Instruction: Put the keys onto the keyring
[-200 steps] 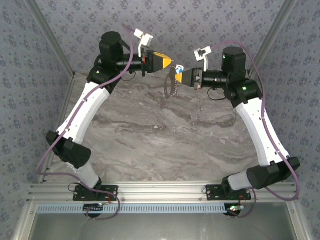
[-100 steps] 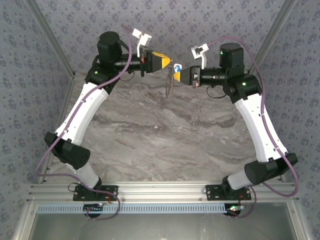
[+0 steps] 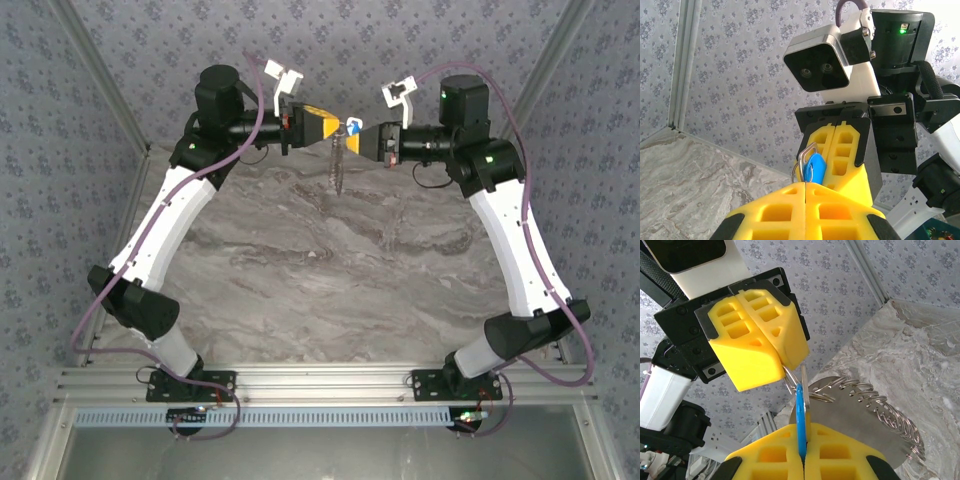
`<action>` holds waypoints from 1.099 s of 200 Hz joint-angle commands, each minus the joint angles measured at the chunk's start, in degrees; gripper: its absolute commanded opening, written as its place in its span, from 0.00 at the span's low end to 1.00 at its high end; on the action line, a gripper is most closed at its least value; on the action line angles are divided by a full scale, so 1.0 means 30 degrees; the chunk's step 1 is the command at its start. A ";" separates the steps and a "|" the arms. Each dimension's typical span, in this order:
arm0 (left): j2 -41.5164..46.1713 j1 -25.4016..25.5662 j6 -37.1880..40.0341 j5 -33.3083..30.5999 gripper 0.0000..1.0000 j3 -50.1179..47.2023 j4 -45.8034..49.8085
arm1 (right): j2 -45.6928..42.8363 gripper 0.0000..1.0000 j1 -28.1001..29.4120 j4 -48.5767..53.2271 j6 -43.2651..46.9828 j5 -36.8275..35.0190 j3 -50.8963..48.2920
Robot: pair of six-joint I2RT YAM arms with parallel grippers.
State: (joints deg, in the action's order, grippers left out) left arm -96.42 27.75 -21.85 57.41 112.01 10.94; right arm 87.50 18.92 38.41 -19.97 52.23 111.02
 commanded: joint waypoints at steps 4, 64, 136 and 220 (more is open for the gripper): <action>0.0792 0.0021 0.0394 0.0021 0.00 0.0018 -0.0314 | 0.0474 0.00 0.0167 0.0513 0.0487 0.0256 0.1054; 0.0588 0.0080 0.0368 -0.0003 0.00 0.0018 -0.0340 | 0.1218 0.00 0.0418 0.0672 0.0612 0.0545 0.2030; 0.0566 0.0037 0.0514 -0.0010 0.00 0.0011 -0.0219 | 0.0517 0.00 -0.0471 0.1346 0.1105 0.0441 0.1198; 0.0602 0.0030 0.0417 -0.0042 0.00 0.0012 -0.0283 | 0.0024 0.00 -0.0155 0.0730 0.0701 0.0565 0.0163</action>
State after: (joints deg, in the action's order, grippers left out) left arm -96.42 27.75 -21.45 56.97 111.90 11.84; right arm 88.75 17.93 41.41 -17.72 52.93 110.69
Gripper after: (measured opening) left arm 0.045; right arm 0.070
